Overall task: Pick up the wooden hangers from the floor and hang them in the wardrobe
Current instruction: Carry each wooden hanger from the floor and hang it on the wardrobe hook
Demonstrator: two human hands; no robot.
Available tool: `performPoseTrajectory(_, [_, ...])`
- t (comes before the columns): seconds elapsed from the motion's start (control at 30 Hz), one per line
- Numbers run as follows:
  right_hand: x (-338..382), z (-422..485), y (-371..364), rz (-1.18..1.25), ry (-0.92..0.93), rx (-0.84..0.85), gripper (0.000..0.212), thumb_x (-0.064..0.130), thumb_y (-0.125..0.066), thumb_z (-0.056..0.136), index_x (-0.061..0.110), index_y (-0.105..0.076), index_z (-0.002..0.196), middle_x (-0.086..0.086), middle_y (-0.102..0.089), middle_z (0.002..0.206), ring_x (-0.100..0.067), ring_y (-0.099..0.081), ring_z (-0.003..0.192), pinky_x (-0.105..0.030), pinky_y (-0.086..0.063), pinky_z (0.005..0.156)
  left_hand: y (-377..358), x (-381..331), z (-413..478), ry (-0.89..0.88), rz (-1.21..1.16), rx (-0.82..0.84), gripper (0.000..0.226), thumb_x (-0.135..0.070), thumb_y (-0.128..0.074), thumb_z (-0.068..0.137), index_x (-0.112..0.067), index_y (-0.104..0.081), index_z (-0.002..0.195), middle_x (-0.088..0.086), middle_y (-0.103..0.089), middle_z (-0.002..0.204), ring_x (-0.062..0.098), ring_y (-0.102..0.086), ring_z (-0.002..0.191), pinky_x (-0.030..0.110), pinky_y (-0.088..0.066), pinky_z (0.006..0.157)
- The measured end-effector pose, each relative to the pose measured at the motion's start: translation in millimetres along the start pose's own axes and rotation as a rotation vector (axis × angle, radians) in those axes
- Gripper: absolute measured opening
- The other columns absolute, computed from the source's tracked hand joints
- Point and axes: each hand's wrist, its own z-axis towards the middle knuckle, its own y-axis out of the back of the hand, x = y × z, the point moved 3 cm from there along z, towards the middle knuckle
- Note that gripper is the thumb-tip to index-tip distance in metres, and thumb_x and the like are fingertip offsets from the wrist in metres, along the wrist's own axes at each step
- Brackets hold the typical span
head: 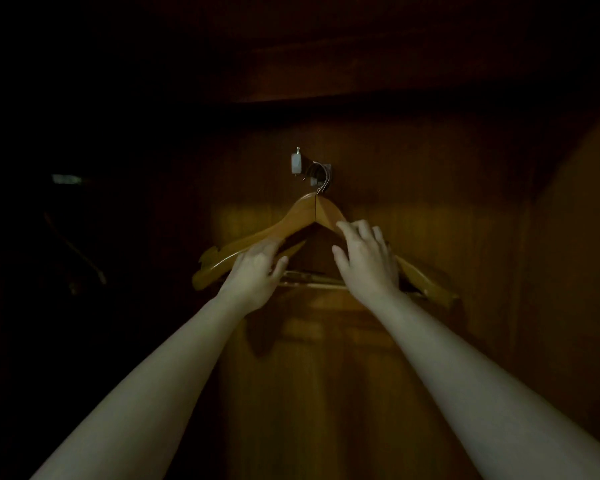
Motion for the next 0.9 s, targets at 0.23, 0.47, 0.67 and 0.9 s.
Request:
performPoseTrajectory(0.23, [32.4, -88.9, 9.0, -0.016, -0.068, 0.253, 0.031, 0.033, -0.042, 0.098, 0.019, -0.055, 0.121, -0.001, -0.054, 0.123, -0.023, -0.053, 0.113, -0.037, -0.047, 0.086, 0.2, 5.1, -88.5, -0.075, -0.064, 0.262, 0.045, -0.036, -0.04, 0.098, -0.018, -0.04, 0.139, 0.004, -0.046, 0.141, 0.021, -0.044, 0.131, 0.039, -0.038, 0.109])
performPoseTrajectory(0.47, [34.8, -225.5, 6.5, -0.076, -0.284, 0.591, 0.029, 0.034, -0.043, 0.098, 0.021, -0.059, 0.118, 0.001, -0.066, 0.106, -0.016, -0.064, 0.093, -0.032, -0.051, 0.078, -37.2, 10.0, -197.8, -0.161, -0.127, 0.602, 0.037, -0.041, -0.039, 0.097, -0.019, -0.052, 0.124, 0.0, -0.061, 0.111, 0.014, -0.061, 0.093, 0.036, -0.054, 0.083])
performPoseTrajectory(0.67, [22.0, -354.9, 22.2, -0.083, -0.508, 0.8, 0.026, 0.034, -0.042, 0.098, 0.023, -0.061, 0.111, 0.001, -0.066, 0.097, -0.014, -0.062, 0.084, -0.03, -0.05, 0.072, -80.9, -0.3, -288.5, -0.184, -0.263, 0.921, 0.031, -0.041, -0.04, 0.097, -0.019, -0.059, 0.107, 0.012, -0.066, 0.103, 0.029, -0.062, 0.095, 0.048, -0.052, 0.083])
performPoseTrajectory(0.9, [6.8, -532.4, 57.1, -0.014, -0.887, 0.946, 0.019, 0.034, -0.042, 0.095, 0.03, -0.06, 0.092, 0.005, -0.064, 0.097, -0.015, -0.061, 0.094, -0.03, -0.045, 0.079, -140.9, -34.5, -393.3, -0.207, -0.393, 1.162, 0.024, -0.029, -0.046, 0.097, -0.017, -0.06, 0.112, 0.003, -0.063, 0.11, 0.018, -0.058, 0.104, 0.039, -0.05, 0.092])
